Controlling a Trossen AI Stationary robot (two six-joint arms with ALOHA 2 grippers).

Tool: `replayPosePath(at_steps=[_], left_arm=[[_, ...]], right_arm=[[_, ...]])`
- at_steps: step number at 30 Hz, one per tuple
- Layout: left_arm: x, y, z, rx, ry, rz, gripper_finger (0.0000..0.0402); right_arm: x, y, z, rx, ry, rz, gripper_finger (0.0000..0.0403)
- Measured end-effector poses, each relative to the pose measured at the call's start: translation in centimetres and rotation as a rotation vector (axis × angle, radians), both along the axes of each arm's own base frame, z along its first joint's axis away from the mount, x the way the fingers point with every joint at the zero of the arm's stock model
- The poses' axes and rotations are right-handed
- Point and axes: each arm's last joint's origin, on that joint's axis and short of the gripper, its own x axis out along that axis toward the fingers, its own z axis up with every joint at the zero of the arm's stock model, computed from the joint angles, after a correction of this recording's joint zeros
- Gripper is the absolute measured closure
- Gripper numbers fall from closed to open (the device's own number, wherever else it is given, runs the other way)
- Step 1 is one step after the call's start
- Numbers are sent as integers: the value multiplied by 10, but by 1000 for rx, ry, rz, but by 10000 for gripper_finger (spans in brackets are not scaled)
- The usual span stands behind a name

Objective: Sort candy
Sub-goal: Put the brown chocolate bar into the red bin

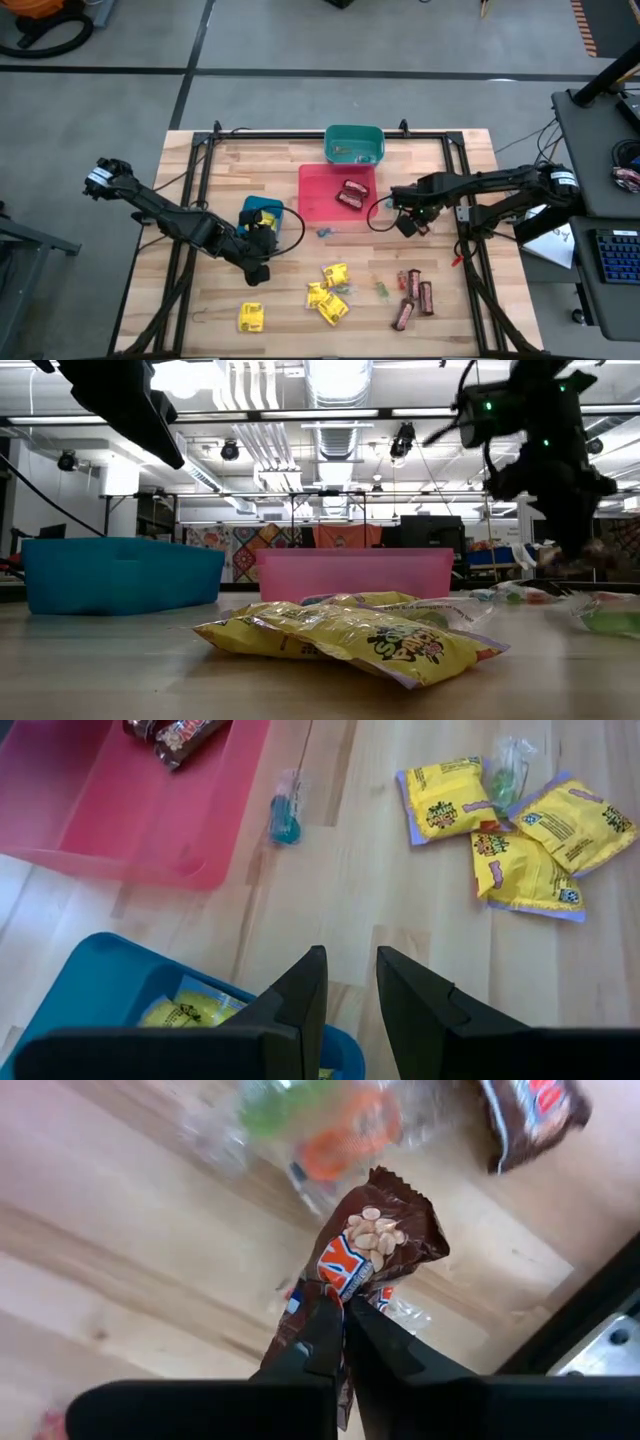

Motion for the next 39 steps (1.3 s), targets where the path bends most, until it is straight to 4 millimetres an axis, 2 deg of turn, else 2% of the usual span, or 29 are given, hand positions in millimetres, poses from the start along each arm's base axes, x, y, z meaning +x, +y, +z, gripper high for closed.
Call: replayPosePath(at_steps=[7, 15, 21, 25, 31, 39], left_arm=[[0, 0, -1, -12, -1, 16, 326], [1, -1, -1, -15, -6, 16, 326], [1, -1, -1, -16, -10, 15, 326], [2, -1, 0, -19, -11, 18, 326], [2, -1, 0, -49, -18, 54, 326], [1, -1, 0, -66, -22, 74, 326]], right_arm=[[16, -4, 41, -87, -133, 61, 392], [39, -11, 91, -285, -333, 261, 392], [56, -14, 109, -436, -477, 487, 392], [71, -16, 110, -545, -526, 634, 392], [98, -21, 99, -671, -518, 767, 392], [123, -27, 68, -717, -361, 980, 392]])
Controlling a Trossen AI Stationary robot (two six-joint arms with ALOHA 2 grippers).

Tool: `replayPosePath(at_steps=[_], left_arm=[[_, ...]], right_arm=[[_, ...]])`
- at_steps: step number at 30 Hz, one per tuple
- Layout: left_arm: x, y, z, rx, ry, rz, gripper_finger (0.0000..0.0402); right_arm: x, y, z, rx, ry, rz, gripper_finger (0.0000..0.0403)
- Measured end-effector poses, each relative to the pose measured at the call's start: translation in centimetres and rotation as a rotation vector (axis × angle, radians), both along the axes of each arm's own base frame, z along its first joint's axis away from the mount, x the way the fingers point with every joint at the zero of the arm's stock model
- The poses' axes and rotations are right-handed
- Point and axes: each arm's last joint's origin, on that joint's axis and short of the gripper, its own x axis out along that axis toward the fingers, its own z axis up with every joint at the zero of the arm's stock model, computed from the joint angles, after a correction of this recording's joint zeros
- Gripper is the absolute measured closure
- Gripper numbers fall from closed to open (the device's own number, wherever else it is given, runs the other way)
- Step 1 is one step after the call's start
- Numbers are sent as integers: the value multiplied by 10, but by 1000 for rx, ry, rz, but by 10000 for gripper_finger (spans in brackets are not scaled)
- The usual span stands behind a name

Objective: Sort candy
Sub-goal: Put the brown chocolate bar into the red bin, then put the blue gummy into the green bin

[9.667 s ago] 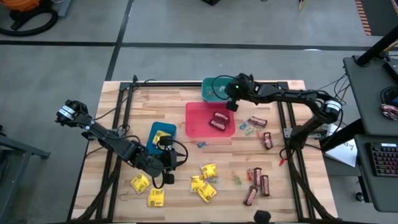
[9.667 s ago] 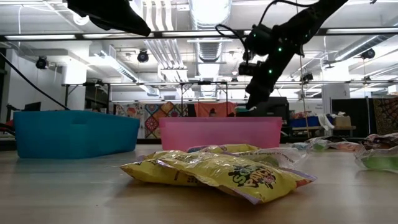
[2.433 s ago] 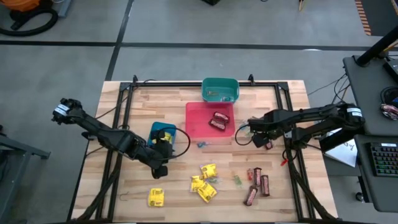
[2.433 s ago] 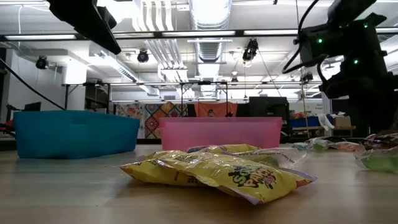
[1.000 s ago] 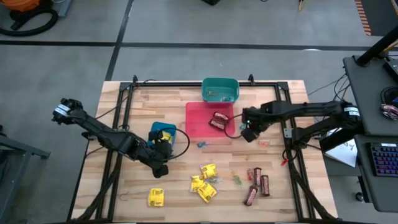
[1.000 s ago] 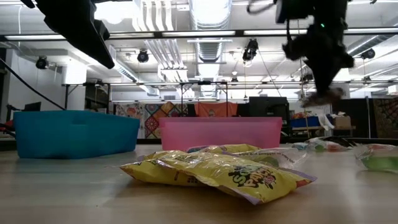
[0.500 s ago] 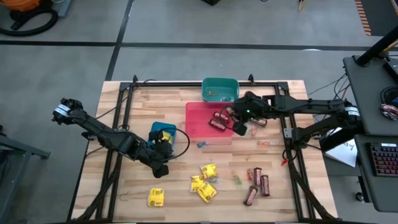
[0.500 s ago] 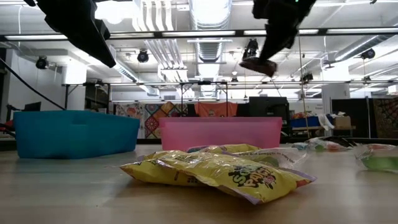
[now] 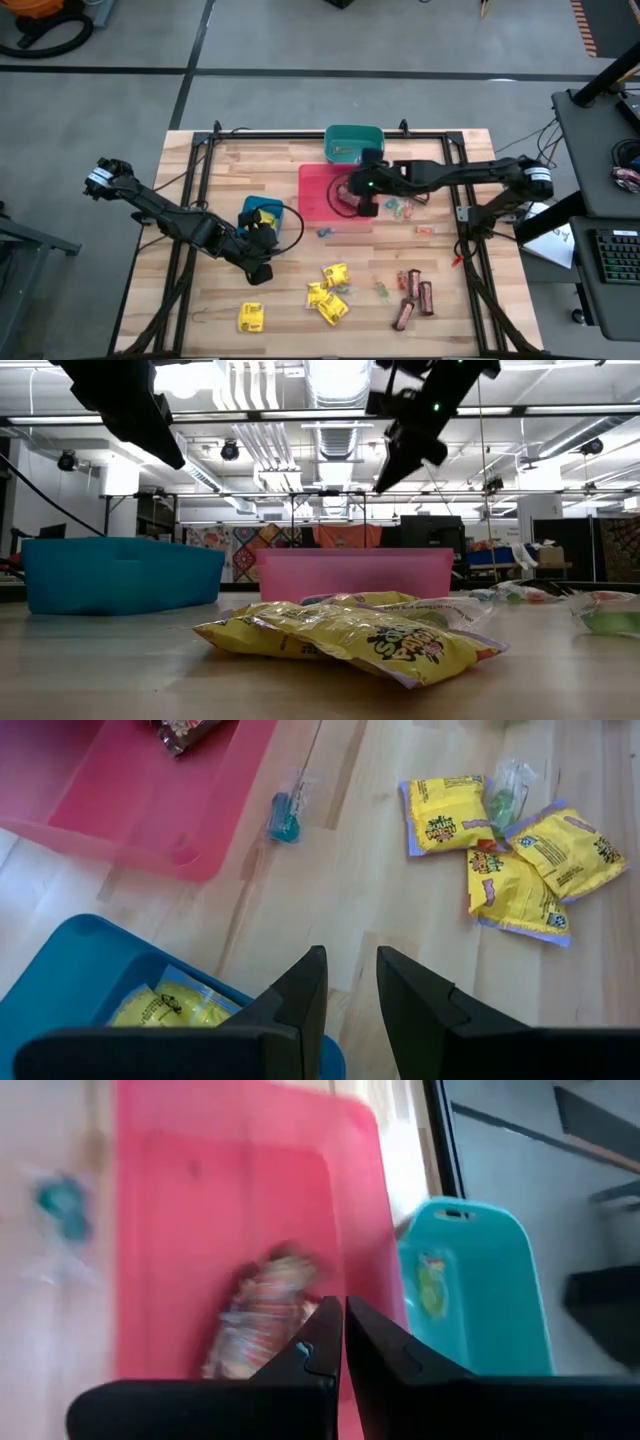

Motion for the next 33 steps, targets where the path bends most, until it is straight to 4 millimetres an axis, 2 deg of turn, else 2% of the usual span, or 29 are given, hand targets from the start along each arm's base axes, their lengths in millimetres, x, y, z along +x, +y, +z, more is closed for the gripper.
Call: replayPosePath(at_steps=[7, 13, 16, 23, 28, 33], left_arm=[[0, 0, 0, -1, 1, 0, 326], [0, 0, 0, -1, 0, 0, 326], [0, 0, 0, -1, 0, -1, 326], [4, -1, 3, 4, -54, 1, 326], [13, -5, 2, 43, -108, -32, 326], [25, -11, -4, 78, -141, -85, 326]], right_arm=[[10, -6, -26, -113, 142, -13, 392], [13, -6, -32, -101, 151, -30, 392], [11, -6, -27, -82, 123, -59, 392], [0, 1, -3, -26, -11, -135, 392], [-10, 15, 17, 14, -108, -144, 392], [-21, 37, 31, 72, -172, -126, 392]])
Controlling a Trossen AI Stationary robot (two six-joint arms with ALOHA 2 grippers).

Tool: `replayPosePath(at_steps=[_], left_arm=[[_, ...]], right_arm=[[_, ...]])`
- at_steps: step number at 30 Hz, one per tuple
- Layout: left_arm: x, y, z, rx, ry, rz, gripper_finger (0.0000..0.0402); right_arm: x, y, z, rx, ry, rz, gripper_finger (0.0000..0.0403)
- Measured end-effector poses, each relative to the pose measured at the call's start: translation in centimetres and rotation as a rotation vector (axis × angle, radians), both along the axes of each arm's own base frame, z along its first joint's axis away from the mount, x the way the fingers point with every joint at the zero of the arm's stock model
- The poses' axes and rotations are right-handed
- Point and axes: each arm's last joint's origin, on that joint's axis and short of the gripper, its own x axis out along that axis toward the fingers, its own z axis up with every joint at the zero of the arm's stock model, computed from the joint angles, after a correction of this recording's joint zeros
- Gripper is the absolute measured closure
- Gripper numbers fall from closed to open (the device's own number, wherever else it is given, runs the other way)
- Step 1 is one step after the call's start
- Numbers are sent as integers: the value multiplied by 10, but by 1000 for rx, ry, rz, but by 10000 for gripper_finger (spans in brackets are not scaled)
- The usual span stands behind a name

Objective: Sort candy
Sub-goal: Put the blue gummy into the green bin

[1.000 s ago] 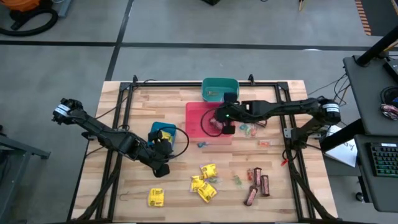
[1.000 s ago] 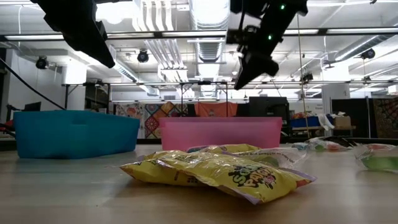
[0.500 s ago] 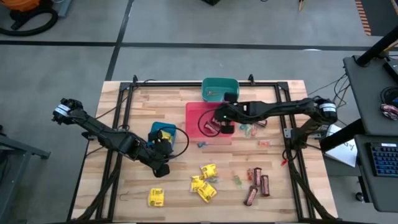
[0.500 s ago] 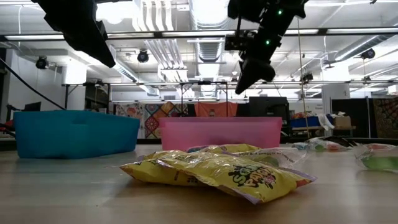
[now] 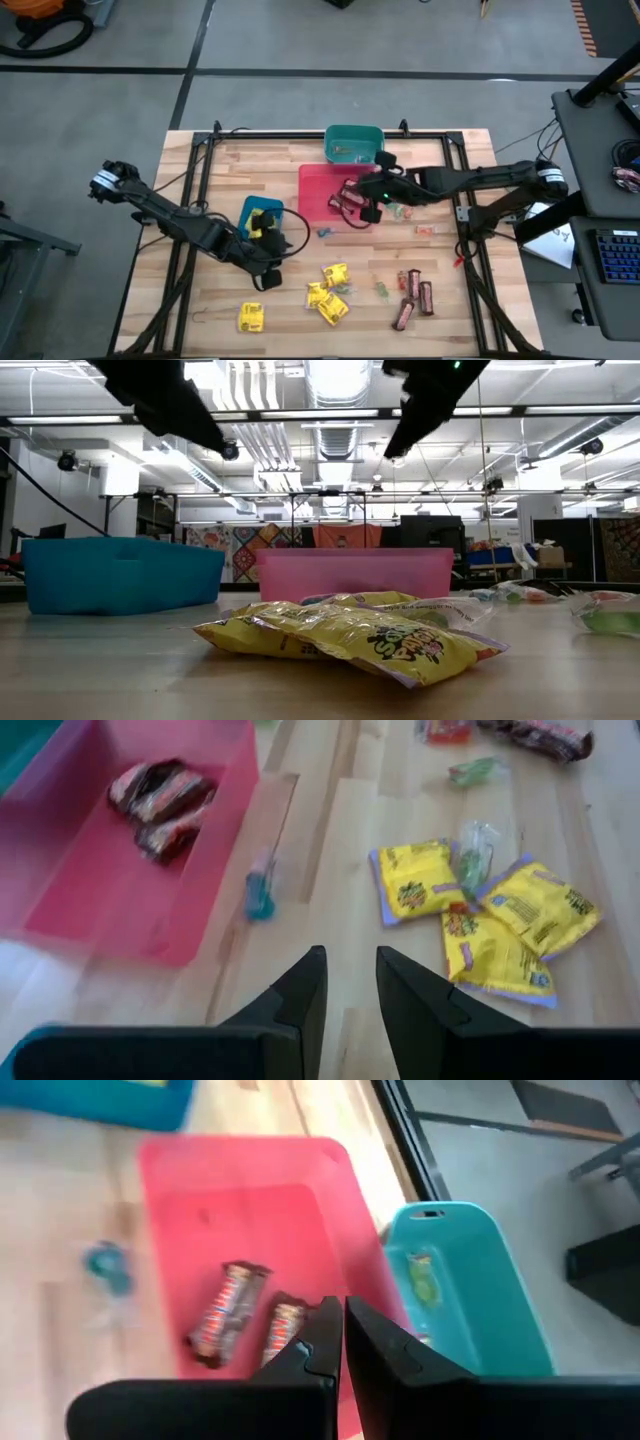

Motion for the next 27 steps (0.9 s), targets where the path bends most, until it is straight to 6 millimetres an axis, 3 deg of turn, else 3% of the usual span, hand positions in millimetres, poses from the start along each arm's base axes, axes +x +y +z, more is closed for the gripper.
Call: replayPosePath(at_steps=[7, 15, 21, 27], left_arm=[[16, -7, -9, 61, -49, -33, 326], [40, -17, -24, 99, -139, -65, 326], [53, -17, -41, 103, -142, -51, 326], [64, -13, -62, 126, -115, -4, 326]], right_arm=[[-21, 40, 4, 80, -104, 75, 392], [-43, 78, -21, 186, -226, 106, 392], [-48, 92, -39, 198, -263, 151, 392], [-51, 97, -43, 228, -262, 146, 392]])
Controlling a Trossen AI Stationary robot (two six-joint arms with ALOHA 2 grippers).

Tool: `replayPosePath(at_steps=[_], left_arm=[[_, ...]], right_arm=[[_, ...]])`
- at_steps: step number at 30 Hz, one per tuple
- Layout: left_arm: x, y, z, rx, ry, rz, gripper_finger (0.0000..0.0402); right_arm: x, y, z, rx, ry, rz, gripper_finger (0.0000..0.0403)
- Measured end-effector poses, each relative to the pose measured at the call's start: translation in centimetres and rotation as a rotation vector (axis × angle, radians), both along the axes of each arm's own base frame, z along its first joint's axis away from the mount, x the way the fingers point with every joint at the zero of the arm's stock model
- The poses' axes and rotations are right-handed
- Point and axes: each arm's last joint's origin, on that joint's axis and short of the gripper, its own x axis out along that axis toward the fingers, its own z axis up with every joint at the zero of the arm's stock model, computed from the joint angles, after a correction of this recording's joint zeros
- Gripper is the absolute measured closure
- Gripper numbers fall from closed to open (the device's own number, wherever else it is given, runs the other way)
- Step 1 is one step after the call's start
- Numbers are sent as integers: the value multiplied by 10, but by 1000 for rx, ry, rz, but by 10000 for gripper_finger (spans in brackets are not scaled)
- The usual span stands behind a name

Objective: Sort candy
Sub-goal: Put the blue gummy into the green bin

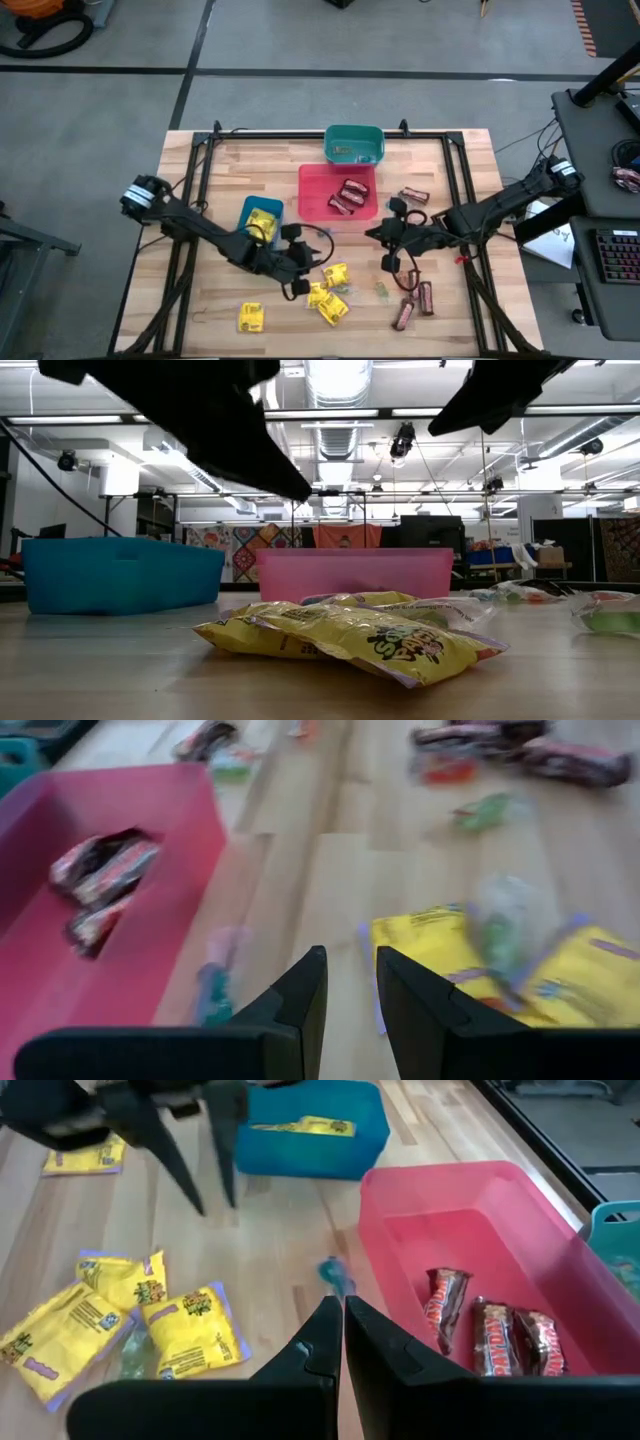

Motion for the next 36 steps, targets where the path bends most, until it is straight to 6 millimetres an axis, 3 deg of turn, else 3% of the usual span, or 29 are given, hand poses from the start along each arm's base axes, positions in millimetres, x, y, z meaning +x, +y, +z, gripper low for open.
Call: replayPosePath(at_steps=[6, 27, 36], left_arm=[[7, 10, -15, 30, 7, 124, 326], [23, 26, -59, 61, 72, 204, 323], [26, 28, -75, 92, 87, 235, 256]], right_arm=[[0, 0, 0, -1, -1, 0, 392], [-1, 0, -4, -5, 9, -1, 392], [-1, 0, -5, -6, 12, -1, 392]])
